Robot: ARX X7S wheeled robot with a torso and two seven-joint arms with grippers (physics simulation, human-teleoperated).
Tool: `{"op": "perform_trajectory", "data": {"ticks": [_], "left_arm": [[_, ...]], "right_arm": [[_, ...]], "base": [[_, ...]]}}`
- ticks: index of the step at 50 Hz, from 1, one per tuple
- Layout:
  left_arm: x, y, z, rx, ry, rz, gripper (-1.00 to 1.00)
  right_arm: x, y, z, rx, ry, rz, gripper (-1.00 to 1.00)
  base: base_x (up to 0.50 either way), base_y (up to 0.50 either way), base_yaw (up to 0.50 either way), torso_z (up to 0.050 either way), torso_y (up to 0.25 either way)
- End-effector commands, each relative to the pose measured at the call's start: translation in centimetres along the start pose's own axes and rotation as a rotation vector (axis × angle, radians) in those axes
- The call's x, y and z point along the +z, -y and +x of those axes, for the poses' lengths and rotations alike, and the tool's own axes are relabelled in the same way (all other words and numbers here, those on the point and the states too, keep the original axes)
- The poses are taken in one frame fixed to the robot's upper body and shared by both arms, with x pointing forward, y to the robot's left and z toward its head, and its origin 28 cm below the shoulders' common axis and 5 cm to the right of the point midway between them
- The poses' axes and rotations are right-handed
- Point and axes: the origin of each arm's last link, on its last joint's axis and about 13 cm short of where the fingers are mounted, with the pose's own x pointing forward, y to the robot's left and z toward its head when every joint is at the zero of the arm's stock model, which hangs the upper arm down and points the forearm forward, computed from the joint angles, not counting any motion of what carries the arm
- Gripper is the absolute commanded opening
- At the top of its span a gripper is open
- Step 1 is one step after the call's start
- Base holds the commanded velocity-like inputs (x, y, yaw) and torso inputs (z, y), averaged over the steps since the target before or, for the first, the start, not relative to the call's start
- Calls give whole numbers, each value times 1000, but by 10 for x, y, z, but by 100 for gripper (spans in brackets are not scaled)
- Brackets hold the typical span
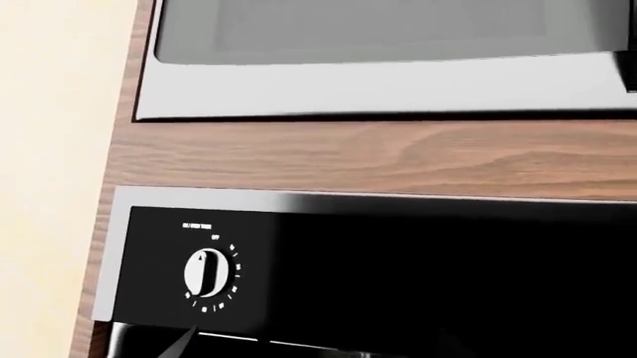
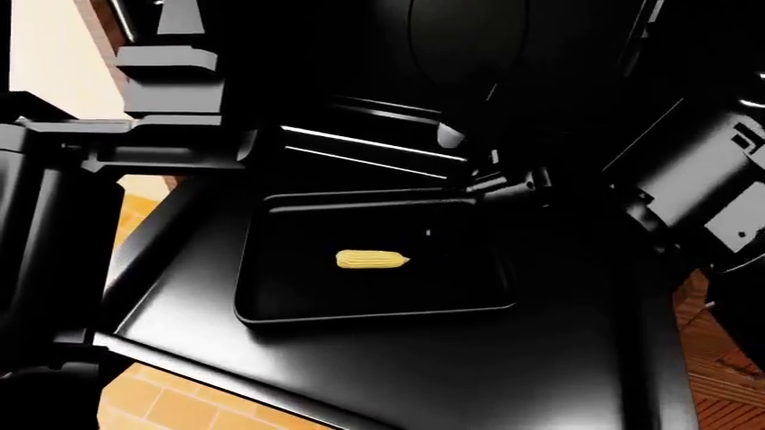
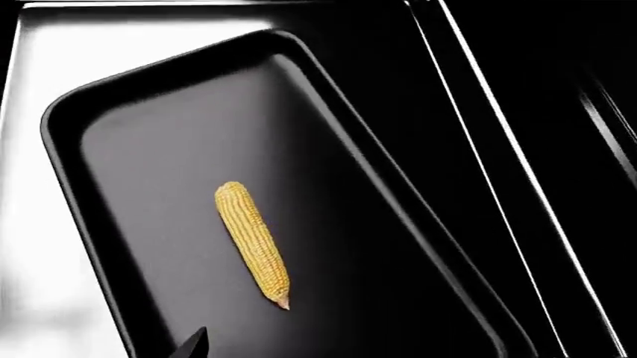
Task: Pick the corn from the oven and place it on the plate on the counter.
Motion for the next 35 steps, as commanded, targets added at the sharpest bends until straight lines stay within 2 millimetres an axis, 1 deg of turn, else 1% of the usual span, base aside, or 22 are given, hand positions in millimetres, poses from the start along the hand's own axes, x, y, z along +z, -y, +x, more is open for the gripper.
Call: {"op": "perform_trajectory", "data": {"ticks": [1, 3, 5, 7, 12, 20, 26, 29, 31, 35], "left_arm": [[-2, 3, -3, -6, -12, 13, 100], [-2, 3, -3, -8, -11, 15, 100], [-3, 4, -3, -8, -10, 14, 100], [-3, 5, -4, -9, -13, 13, 100], [-1, 4, -3, -13, -11, 27, 100], [-6, 2, -3, -5, -21, 35, 100], [-11, 3, -3, -16, -30, 25, 100], [-12, 6, -4, -30, -34, 18, 100], [-12, 7, -4, -34, -37, 15, 100], [-10, 8, -5, -42, -34, 14, 100]], "right_arm": [[0, 31, 13, 129, -227, -124, 100], [-1, 34, 14, 150, -261, -142, 100], [5, 39, 13, 149, -271, -184, 100], [14, 43, 16, 155, -242, -203, 100], [19, 46, 39, 203, -208, -232, 100], [29, 47, 59, 256, -182, -262, 100], [34, 43, 61, 266, -148, -274, 100], [46, 37, 54, 259, -101, -312, 100], [51, 35, 52, 248, -75, -322, 100], [52, 33, 54, 244, -62, -315, 100]], "base": [[0, 0, 0, 0, 0], [0, 0, 0, 0, 0], [0, 0, 0, 0, 0], [0, 0, 0, 0, 0], [0, 0, 0, 0, 0], [0, 0, 0, 0, 0], [0, 0, 0, 0, 0], [0, 0, 0, 0, 0], [0, 0, 0, 0, 0], [0, 0, 0, 0, 0]]}}
